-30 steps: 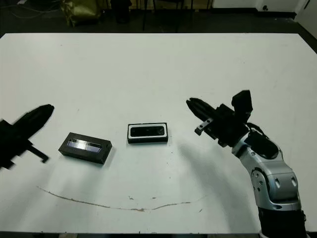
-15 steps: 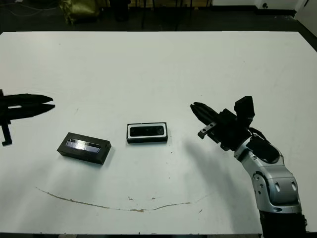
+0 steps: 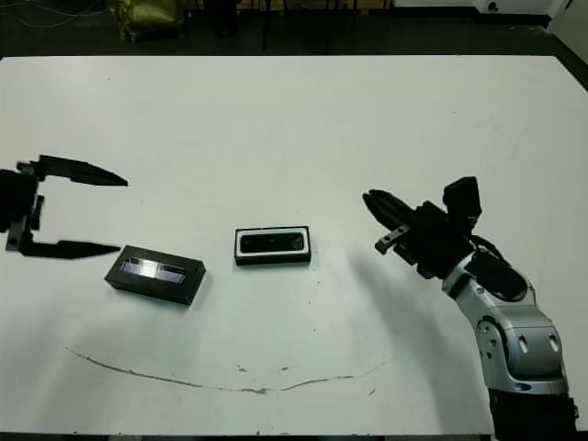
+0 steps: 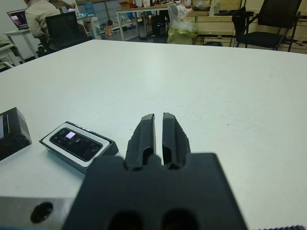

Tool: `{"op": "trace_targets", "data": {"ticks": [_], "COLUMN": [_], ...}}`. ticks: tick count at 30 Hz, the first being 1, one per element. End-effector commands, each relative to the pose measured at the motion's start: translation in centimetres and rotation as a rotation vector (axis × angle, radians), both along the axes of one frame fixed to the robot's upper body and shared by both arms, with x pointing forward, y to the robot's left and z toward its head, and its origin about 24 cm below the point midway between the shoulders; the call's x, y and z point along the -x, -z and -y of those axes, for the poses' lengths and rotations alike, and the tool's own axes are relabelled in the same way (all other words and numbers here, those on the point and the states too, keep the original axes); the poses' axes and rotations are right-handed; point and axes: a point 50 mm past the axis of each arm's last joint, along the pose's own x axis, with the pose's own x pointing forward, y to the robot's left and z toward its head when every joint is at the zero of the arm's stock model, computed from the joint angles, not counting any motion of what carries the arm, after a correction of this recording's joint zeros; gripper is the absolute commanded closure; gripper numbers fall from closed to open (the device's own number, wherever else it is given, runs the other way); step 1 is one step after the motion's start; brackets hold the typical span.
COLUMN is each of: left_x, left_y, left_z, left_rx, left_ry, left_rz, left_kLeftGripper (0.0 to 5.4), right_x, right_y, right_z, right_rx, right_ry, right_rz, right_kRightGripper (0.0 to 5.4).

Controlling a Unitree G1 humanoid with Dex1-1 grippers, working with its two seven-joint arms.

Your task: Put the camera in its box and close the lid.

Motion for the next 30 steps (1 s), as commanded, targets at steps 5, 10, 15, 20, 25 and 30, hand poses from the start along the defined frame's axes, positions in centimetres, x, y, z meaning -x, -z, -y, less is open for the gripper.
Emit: {"op": "trace_targets", "data": {"ticks": [5,10,15,20,25,30], "left_x": [-0.2,-0.3,-0.5,-1.1,-1.9,-2.5], "left_y": [1.6,2.2,2.8,4.2,5.2,5.7], "left_z": [-0.1,-0.1,-0.3,-0.7,-1.0,-1.3], "left_rx": [-0.025,-0.035,-0.008,0.011,0.001,-0.029], "left_ry": [0.047,0.051,0.032,-0.008,-0.05,-0.086], "left_rz": [-0.109,-0.191,-0.272,-0.338,-0.395,-0.448], "left_kLeftGripper": [0.03,0.03,0.03,0.03,0.03,0.03], "right_x": [-0.1,-0.1,-0.2,-0.1,0.1,0.2], "right_y": [0.6,0.6,0.7,0.8,0.9,1.0], "right_z": [0.5,0.5,0.6,0.8,0.9,0.9], "right_rx": [-0.014,-0.006,-0.009,-0.008,0.006,-0.006], "right_ry": [0.029,0.043,0.052,0.064,0.083,0.093], "right_rz": [-0.037,-0.037,-0.042,-0.046,-0.04,-0.047], "right_kRightGripper": [5.4,5.4,5.4,5.4,5.4,5.4]}}
